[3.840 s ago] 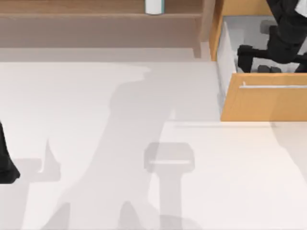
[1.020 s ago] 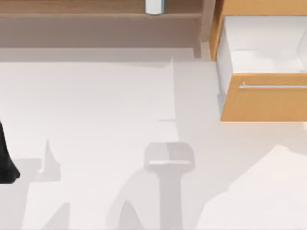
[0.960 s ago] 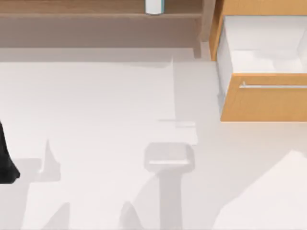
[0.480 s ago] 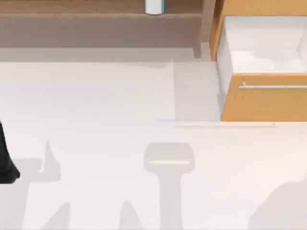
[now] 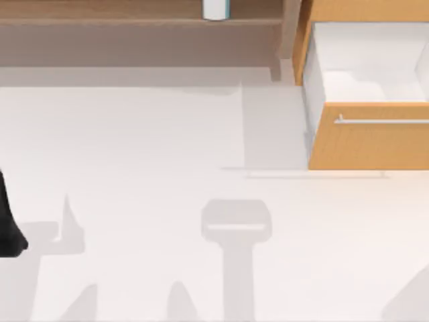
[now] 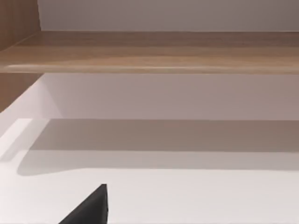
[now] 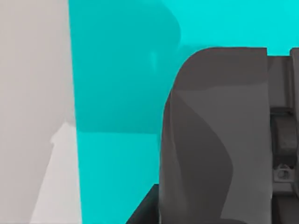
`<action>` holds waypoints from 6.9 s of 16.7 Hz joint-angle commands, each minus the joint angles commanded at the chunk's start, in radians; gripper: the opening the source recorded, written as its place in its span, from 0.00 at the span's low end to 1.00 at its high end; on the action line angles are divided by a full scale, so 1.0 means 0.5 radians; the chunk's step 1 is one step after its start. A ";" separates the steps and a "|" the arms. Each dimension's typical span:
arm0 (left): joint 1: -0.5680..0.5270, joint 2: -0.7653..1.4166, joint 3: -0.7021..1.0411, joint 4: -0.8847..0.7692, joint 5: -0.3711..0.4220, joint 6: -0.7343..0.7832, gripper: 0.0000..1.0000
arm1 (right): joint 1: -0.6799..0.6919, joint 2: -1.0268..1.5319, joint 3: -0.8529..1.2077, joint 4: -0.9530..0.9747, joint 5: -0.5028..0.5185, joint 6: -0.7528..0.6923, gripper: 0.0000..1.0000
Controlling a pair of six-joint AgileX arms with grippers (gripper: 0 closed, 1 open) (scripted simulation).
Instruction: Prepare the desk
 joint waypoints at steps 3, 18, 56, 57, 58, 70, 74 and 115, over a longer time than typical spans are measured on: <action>0.000 0.000 0.000 0.000 0.000 0.000 1.00 | 0.000 0.000 0.000 0.000 0.000 0.000 0.00; 0.000 0.000 0.000 0.000 0.000 0.000 1.00 | 0.019 -0.089 0.070 0.082 -0.005 0.012 0.00; 0.000 0.000 0.000 0.000 0.000 0.000 1.00 | 0.006 0.041 -0.036 0.079 0.001 0.005 1.00; 0.000 0.000 0.000 0.000 0.000 0.000 1.00 | 0.006 0.041 -0.036 0.079 0.001 0.005 1.00; 0.000 0.000 0.000 0.000 0.000 0.000 1.00 | 0.008 0.024 -0.037 0.098 0.010 -0.009 1.00; 0.000 0.000 0.000 0.000 0.000 0.000 1.00 | 0.425 -0.304 -0.745 1.877 0.558 -0.946 1.00; 0.000 0.000 0.000 0.000 0.000 0.000 1.00 | 0.730 -0.288 -1.151 2.854 0.755 -1.342 1.00; 0.000 0.000 0.000 0.000 0.000 0.000 1.00 | 1.793 0.428 -1.516 4.900 0.791 -1.962 0.17</action>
